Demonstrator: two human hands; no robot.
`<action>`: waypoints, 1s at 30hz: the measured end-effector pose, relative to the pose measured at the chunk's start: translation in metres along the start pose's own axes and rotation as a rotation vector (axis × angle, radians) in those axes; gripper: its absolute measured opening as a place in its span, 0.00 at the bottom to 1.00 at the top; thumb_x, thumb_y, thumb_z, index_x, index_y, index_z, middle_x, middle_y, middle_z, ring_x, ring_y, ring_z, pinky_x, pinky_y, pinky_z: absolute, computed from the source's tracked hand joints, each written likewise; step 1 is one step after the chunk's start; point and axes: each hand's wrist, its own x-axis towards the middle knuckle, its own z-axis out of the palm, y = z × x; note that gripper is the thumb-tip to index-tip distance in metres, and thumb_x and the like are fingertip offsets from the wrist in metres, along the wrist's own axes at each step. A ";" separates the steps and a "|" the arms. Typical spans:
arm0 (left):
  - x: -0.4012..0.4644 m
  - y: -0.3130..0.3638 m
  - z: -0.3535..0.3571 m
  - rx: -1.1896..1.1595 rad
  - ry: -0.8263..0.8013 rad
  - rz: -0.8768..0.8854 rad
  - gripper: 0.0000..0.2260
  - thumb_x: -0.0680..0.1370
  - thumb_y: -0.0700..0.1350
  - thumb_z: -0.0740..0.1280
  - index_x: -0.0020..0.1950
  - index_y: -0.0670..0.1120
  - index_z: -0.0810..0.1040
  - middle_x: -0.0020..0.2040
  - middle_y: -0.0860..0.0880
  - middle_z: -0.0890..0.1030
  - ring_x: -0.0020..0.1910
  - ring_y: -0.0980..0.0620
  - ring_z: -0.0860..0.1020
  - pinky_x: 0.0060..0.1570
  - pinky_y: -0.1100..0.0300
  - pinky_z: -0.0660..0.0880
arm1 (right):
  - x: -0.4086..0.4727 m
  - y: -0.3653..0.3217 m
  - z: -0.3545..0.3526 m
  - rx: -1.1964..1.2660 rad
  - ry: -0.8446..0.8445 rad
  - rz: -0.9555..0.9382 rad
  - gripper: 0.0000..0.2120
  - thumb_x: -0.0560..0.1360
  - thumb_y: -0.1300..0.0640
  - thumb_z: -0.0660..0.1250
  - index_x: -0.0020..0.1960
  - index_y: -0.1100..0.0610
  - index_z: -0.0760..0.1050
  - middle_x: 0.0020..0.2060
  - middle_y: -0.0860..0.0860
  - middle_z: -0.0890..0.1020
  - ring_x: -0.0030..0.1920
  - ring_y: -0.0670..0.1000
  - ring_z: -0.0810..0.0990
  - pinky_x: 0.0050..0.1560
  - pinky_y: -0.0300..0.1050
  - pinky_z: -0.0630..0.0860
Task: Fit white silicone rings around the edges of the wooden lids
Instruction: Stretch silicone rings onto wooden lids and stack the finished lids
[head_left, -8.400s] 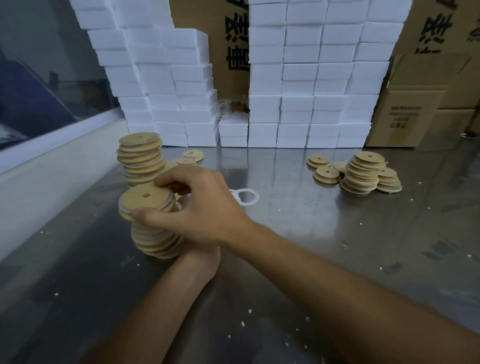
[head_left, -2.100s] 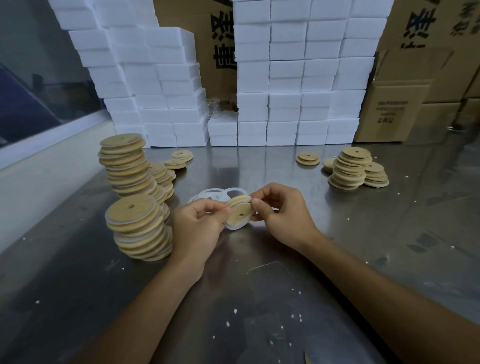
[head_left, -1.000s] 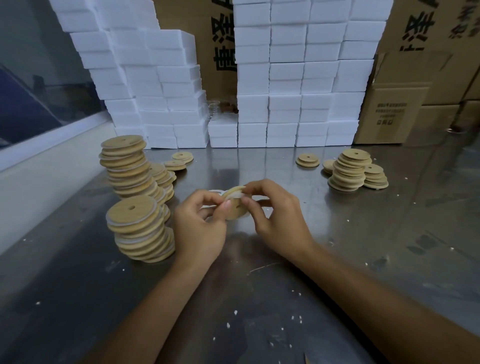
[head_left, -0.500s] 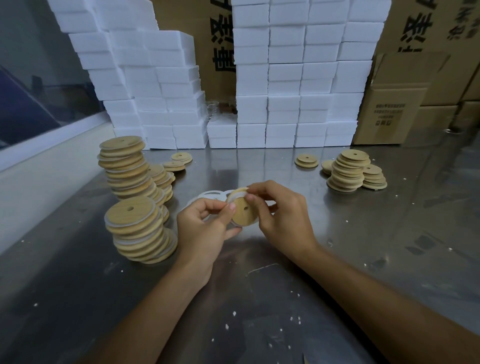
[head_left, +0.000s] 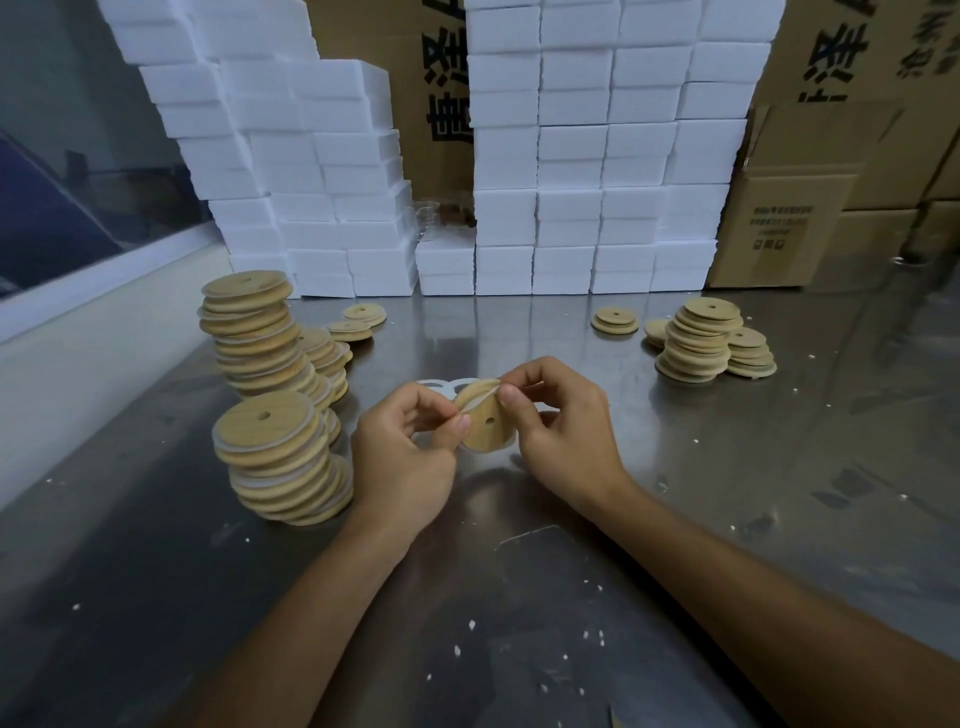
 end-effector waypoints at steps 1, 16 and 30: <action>0.001 0.000 -0.001 0.035 -0.006 0.035 0.17 0.71 0.35 0.75 0.36 0.58 0.78 0.38 0.57 0.83 0.40 0.58 0.82 0.43 0.45 0.82 | 0.001 0.000 0.000 0.024 0.004 0.025 0.03 0.77 0.65 0.68 0.44 0.61 0.79 0.40 0.48 0.83 0.43 0.44 0.81 0.42 0.38 0.80; -0.007 0.006 0.010 -0.161 0.078 -0.079 0.13 0.75 0.36 0.71 0.36 0.53 0.78 0.39 0.51 0.85 0.44 0.53 0.85 0.40 0.54 0.82 | 0.003 0.005 0.003 0.185 -0.024 0.132 0.06 0.78 0.64 0.67 0.43 0.57 0.77 0.41 0.52 0.81 0.43 0.60 0.84 0.43 0.64 0.82; -0.005 0.010 0.008 -0.219 0.114 -0.182 0.10 0.75 0.33 0.70 0.37 0.44 0.77 0.35 0.49 0.84 0.41 0.50 0.85 0.36 0.59 0.81 | 0.003 -0.001 0.000 0.211 -0.081 0.280 0.08 0.78 0.68 0.66 0.42 0.59 0.77 0.42 0.54 0.80 0.41 0.58 0.86 0.43 0.55 0.85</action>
